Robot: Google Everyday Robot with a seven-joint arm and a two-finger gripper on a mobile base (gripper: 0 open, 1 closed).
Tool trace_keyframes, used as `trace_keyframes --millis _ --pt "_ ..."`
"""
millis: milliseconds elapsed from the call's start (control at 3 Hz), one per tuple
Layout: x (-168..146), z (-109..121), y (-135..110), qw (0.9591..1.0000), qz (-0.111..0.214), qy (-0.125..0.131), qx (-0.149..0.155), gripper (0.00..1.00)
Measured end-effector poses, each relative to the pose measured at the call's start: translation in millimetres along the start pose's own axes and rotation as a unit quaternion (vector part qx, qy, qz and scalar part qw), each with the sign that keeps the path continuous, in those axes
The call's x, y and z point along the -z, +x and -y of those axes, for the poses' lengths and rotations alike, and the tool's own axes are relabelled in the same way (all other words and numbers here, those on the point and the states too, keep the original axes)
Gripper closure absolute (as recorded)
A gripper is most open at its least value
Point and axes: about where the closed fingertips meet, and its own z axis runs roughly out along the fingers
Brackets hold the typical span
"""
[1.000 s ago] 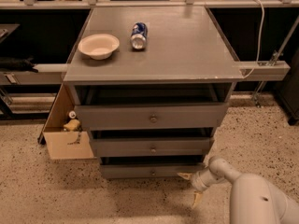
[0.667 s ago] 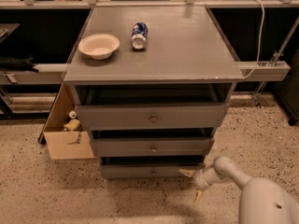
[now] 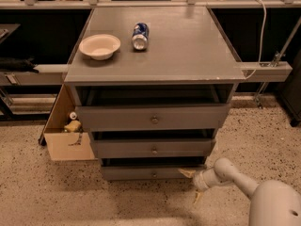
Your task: Open bottom drawer
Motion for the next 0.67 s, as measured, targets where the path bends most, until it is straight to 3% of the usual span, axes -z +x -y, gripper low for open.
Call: trace_keyframes --millis 667 --pt "-11.1 27.8 24.1 0.999 -0.016 0.035 -0.02 0.0"
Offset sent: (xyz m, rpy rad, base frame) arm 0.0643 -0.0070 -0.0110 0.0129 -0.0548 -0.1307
